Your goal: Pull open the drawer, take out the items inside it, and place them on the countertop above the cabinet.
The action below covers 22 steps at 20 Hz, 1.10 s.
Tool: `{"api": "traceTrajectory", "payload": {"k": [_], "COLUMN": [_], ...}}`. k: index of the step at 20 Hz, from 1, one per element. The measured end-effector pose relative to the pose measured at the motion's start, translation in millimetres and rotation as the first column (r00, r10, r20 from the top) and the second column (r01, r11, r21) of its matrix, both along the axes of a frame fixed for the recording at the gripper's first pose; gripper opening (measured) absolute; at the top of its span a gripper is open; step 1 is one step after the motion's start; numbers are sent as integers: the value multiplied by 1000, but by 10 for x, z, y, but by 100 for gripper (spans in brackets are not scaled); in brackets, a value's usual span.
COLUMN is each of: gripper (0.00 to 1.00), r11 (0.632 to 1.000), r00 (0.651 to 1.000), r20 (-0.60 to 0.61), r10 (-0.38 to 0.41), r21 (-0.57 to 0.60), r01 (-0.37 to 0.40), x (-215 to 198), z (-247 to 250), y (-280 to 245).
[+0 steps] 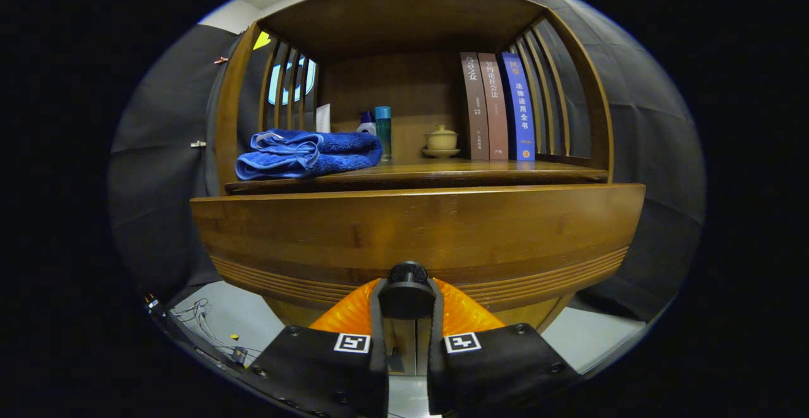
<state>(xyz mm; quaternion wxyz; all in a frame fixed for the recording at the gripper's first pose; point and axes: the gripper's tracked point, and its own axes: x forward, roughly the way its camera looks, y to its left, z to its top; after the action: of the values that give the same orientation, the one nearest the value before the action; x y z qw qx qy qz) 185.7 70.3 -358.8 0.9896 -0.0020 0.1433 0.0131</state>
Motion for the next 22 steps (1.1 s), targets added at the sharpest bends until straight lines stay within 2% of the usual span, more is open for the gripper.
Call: {"api": "traceTrajectory", "payload": {"k": [13,21,22], "gripper": [28,28,38], "r11": [999,1000,1000], "r00": [1000,1000,1000], "r20": [-13,-14,-14], "r10": [17,14,15], "r21": [32,1,0], "r01": [-17,-14,-15], "x": [-944,-1022,-1023], "z": [20,-34,-35], "y": [-39,-42,-44]}}
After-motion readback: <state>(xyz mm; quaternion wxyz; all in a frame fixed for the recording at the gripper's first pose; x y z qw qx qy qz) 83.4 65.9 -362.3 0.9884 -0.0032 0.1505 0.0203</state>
